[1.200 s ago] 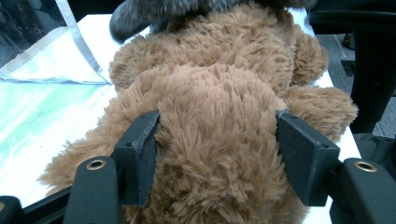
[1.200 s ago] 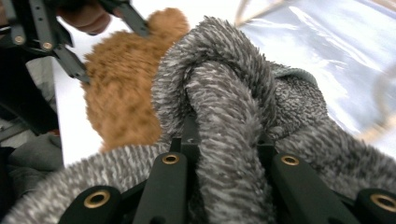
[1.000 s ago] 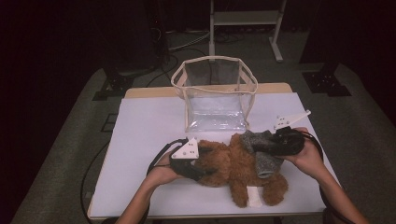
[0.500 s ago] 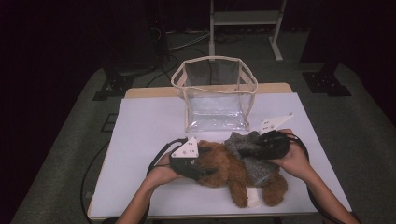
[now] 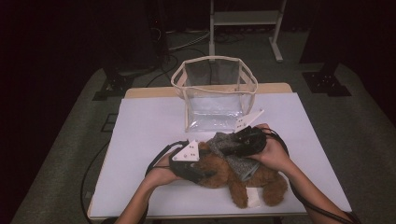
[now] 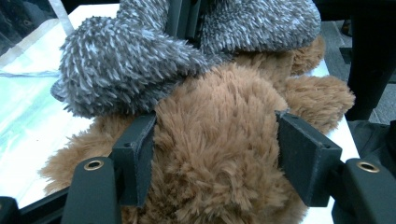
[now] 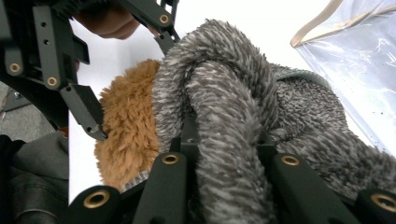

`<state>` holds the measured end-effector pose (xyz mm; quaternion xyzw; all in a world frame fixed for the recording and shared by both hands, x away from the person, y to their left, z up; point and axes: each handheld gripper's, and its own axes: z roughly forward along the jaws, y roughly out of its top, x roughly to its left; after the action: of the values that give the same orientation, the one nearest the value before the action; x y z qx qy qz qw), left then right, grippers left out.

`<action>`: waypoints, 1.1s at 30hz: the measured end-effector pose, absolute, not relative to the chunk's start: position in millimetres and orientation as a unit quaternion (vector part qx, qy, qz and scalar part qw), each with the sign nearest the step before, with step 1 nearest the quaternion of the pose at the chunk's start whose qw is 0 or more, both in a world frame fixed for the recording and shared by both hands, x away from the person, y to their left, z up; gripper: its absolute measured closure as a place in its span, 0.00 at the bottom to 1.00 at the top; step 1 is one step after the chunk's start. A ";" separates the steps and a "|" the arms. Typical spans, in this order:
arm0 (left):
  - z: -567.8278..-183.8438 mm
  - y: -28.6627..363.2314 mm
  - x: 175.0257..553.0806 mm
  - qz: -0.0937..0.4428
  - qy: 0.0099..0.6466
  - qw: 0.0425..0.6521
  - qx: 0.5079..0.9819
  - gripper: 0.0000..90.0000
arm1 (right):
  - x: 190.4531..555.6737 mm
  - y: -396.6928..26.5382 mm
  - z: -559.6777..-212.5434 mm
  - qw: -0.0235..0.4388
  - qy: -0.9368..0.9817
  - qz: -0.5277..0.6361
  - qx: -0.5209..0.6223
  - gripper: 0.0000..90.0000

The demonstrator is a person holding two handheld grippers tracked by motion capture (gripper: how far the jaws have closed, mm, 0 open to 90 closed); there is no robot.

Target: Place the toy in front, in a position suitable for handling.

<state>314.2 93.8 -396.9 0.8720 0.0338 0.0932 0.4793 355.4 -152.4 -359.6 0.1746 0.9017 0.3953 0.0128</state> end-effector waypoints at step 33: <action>-407.4 119.9 333.9 0.114 0.096 0.483 0.863 0.50 | 365.3 -163.1 -355.1 0.075 0.893 0.391 0.212 0.82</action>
<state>333.9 119.9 -407.4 0.8629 0.0958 0.1137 0.4830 365.3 -163.1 -355.1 0.2119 0.8926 0.3910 0.0745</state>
